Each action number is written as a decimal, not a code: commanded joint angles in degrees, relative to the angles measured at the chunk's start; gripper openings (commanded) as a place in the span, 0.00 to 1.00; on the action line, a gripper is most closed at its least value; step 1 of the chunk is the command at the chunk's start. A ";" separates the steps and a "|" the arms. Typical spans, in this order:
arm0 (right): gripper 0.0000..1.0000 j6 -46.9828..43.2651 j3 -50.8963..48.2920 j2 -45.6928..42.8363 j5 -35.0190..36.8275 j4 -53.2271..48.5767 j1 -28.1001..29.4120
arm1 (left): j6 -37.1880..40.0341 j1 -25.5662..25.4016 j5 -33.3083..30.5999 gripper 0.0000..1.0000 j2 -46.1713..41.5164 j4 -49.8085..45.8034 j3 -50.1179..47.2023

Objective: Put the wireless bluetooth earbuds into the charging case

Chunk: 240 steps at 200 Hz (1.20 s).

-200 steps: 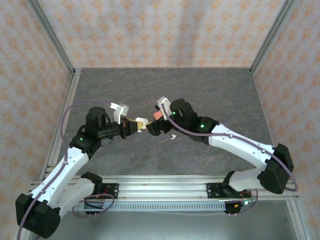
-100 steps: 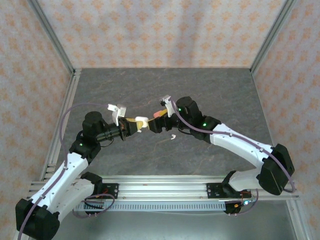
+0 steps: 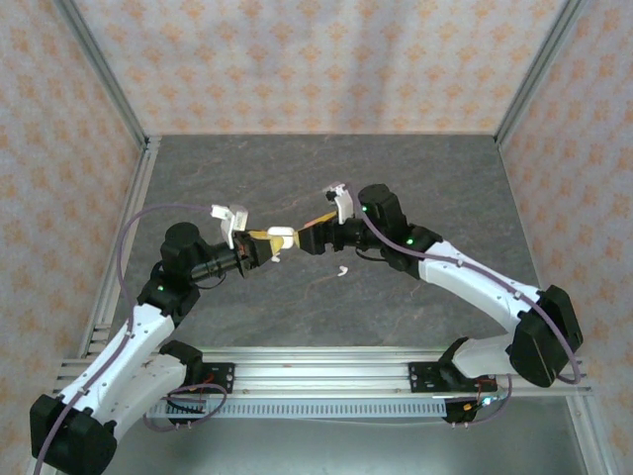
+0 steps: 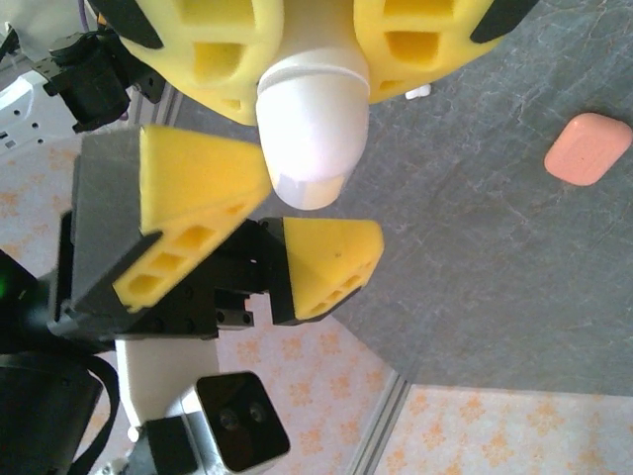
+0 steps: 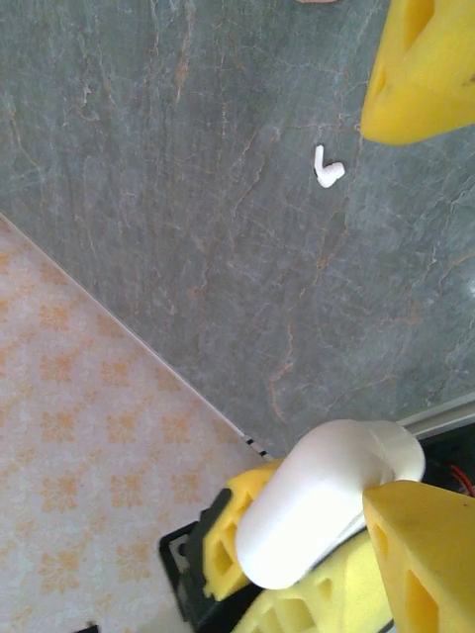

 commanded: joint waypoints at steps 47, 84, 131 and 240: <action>0.86 3.85 2.24 1.31 0.65 3.01 -2.12 | 1.84 -1.44 2.59 0.00 -2.14 5.94 -1.08; 0.86 3.70 3.12 0.00 -0.03 1.21 -2.11 | 3.84 -1.42 -1.80 0.00 -3.05 2.13 -1.17; 0.86 1.94 4.92 -1.46 3.67 -4.83 -2.24 | 4.52 -1.47 -7.86 0.00 -6.05 1.49 -3.97; 0.86 5.91 13.02 10.58 21.86 -18.52 -2.34 | 8.28 -1.44 -11.74 0.00 -11.75 -3.47 -6.39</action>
